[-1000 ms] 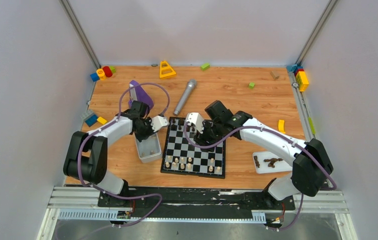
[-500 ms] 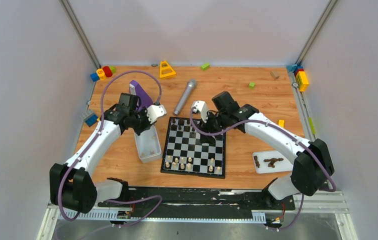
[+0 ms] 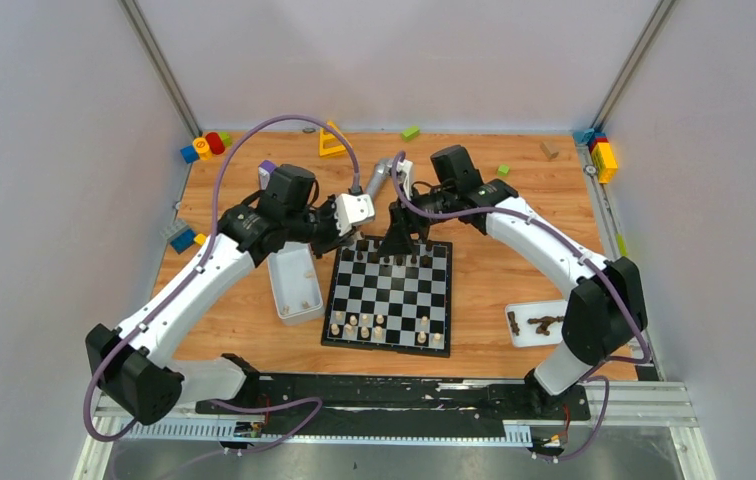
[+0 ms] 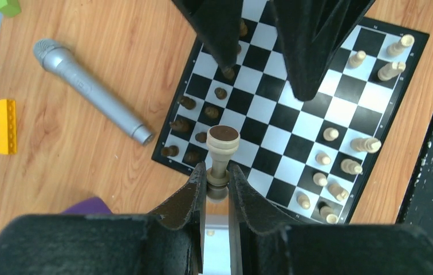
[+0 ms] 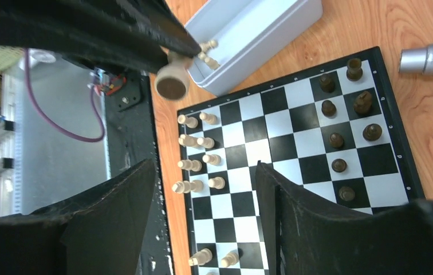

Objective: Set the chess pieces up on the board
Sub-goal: Place the chess piece on the chessboard.

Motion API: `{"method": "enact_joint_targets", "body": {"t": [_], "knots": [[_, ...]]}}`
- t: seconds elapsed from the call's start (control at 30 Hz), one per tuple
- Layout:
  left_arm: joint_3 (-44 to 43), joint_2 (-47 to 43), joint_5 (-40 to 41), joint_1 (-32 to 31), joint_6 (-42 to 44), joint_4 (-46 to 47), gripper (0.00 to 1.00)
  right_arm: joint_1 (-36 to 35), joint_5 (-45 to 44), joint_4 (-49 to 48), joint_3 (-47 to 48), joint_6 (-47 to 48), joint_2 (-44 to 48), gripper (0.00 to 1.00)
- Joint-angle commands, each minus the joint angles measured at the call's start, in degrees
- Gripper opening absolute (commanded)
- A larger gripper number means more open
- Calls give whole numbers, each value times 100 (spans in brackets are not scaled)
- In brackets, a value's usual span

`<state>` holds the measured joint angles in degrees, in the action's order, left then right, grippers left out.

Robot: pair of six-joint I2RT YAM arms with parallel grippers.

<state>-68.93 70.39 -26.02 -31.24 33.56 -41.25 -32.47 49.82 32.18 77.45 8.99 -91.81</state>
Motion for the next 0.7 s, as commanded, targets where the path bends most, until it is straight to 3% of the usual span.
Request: {"method": "enact_joint_targets", "body": {"t": [0.0, 0.33, 0.67], "knots": [[-333, 251, 74, -188, -343, 203, 6, 214, 838, -473, 480, -713, -178, 66], [-339, 434, 451, -545, -508, 368, 6, 249, 1121, -604, 747, -1236, -626, 64], [-332, 497, 694, -693, -491, 347, 6, 246, 1451, -615, 971, -1446, -1024, 50]]}}
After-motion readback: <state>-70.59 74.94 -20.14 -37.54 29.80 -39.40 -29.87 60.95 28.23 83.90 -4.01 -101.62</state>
